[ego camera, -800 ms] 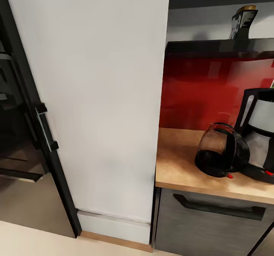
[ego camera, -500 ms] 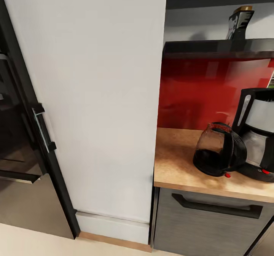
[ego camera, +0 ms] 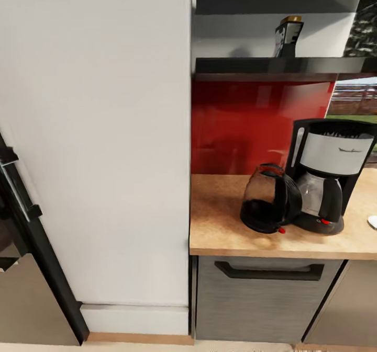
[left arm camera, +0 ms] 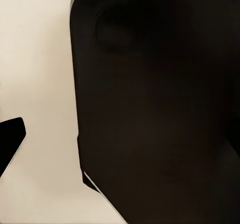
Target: Set up a coffee station on the kitchen countertop: keep the coffee maker on the countertop, move the bottle of coffee from the kitchen shelf to the counter next to the coffee maker, place a paper coffee filter on top of the coffee maker, put the saucer next to the coffee maker with the coffee cup on the saucer, and place the electric kettle next to the coffee maker.
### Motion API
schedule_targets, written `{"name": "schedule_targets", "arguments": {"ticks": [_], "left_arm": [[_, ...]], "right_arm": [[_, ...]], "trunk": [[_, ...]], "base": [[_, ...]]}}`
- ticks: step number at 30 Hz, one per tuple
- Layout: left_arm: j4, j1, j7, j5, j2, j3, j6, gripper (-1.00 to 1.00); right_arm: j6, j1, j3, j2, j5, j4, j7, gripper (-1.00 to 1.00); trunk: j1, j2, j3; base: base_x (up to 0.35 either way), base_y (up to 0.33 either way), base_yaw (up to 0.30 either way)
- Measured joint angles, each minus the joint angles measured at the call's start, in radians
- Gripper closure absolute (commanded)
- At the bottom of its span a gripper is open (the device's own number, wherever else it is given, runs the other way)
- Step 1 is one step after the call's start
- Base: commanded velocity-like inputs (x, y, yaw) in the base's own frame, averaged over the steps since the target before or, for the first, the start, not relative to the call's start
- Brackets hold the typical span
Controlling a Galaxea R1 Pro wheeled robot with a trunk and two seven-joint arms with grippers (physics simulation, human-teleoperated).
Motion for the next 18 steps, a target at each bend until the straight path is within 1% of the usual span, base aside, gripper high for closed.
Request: {"name": "schedule_targets", "arguments": {"ticks": [4, 6, 11, 18], "left_arm": [[0.000, 0.000, -0.003, -0.002, 0.000, -0.001, -0.001, -1.00], [0.000, 0.000, -0.004, -0.003, -0.001, -0.001, -0.005, -1.00], [0.000, 0.000, -0.003, -0.004, -0.003, -0.002, -0.030, -1.00], [0.000, 0.000, -0.003, -0.004, -0.004, -0.002, -0.034, -1.00]], "right_arm": [[0.000, 0.000, -0.001, 0.000, 0.000, 0.000, 0.000, -1.00], [0.000, 0.000, -0.001, 0.000, 0.000, 0.000, 0.000, -1.00], [0.000, 0.000, 0.000, 0.000, 0.000, 0.000, 0.000, -1.00], [0.000, 0.000, 0.000, 0.000, 0.000, 0.000, 0.000, -1.00]], "trunk": [[0.000, 0.000, 0.000], [0.000, 0.000, 0.000], [0.000, 0.000, 0.000], [0.000, 0.000, 0.000]], "base": [[0.000, -0.003, -0.280], [0.000, -0.094, -0.280], [0.051, -0.230, -0.280], [0.106, -0.265, -0.280]]}}
